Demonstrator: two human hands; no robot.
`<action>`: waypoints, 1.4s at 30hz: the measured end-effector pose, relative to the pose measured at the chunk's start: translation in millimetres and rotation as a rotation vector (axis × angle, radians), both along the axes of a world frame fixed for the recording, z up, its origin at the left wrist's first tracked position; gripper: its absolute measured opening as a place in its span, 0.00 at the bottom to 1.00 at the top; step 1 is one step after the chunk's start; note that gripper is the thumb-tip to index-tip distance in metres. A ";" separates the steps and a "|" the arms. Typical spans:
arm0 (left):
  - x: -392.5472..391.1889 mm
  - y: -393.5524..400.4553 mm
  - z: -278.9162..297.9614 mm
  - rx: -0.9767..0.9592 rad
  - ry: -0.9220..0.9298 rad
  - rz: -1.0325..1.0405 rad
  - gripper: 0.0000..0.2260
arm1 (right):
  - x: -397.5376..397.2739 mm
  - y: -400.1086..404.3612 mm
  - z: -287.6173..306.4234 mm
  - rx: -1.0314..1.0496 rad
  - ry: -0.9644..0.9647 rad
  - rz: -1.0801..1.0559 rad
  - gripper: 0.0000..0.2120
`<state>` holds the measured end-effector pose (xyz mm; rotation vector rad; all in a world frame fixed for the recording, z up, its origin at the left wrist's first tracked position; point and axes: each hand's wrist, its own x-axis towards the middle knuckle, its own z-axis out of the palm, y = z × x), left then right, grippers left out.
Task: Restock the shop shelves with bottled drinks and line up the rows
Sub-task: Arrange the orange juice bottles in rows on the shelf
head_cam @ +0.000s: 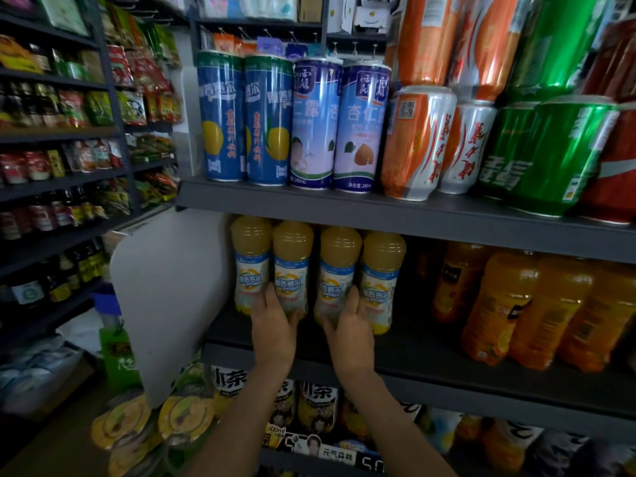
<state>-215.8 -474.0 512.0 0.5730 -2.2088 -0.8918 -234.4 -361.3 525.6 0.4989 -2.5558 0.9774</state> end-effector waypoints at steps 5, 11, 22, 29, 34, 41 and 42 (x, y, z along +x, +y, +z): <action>-4.0 6.5 -2.6 0.005 0.018 0.047 0.28 | -5.7 -9.4 -0.7 -0.026 -0.085 -0.054 0.34; -0.3 8.7 -1.3 -0.013 0.035 0.038 0.28 | -4.2 -8.6 -1.2 -0.031 -0.098 -0.041 0.35; 11.9 111.5 13.4 -0.195 0.331 -0.307 0.24 | 1.4 117.8 30.7 -0.335 0.442 -0.163 0.20; -24.0 200.4 9.7 -0.187 0.059 -0.590 0.27 | -20.2 201.7 16.2 -0.267 0.128 -0.291 0.33; -47.6 242.9 15.6 0.050 -0.061 -0.697 0.31 | -39.1 220.9 9.1 -0.212 0.066 -0.171 0.27; -45.7 226.4 17.6 0.134 0.025 -0.468 0.26 | -52.5 224.1 20.0 -0.225 0.009 0.130 0.16; -43.2 219.6 17.1 0.124 0.028 -0.439 0.26 | -53.1 220.5 18.1 -0.239 0.014 0.138 0.17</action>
